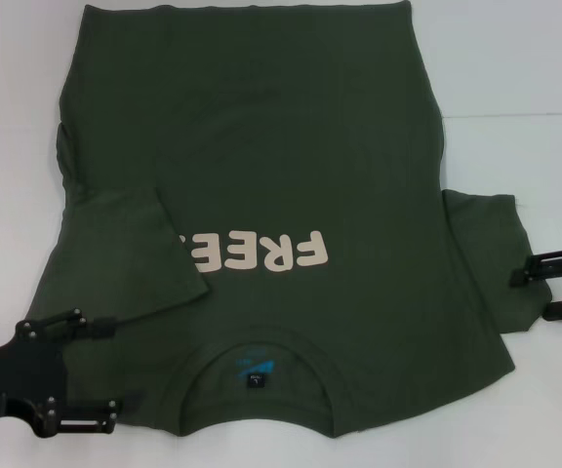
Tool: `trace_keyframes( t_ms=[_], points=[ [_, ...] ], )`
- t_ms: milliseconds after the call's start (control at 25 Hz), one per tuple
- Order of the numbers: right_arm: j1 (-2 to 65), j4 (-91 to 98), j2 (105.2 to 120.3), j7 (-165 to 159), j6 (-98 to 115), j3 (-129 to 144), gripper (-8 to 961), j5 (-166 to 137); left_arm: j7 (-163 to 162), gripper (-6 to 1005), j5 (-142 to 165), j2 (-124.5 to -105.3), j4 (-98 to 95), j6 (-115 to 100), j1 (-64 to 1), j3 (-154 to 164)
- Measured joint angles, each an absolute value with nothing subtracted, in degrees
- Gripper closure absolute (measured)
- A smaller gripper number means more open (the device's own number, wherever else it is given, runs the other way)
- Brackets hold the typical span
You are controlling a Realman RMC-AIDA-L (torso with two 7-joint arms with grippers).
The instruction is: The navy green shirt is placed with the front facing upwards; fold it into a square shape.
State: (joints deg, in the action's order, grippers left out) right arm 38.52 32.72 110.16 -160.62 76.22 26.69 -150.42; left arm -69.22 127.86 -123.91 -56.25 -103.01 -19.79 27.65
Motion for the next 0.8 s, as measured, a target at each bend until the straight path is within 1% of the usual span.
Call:
trace_keyframes(
  t_ms=[360,800],
  points=[
    [38.58,32.45,110.53,-159.97,76.06,26.72,234,-147.69,-69.32,54,127.88,-123.91,-56.45,-102.99,-20.24,27.75],
    [38.81,32.43,110.55,-160.42,75.30,29.11,297,-147.99,-69.43,54,127.88,-123.92,-56.71,-102.85,-20.41,27.66]
  ],
)
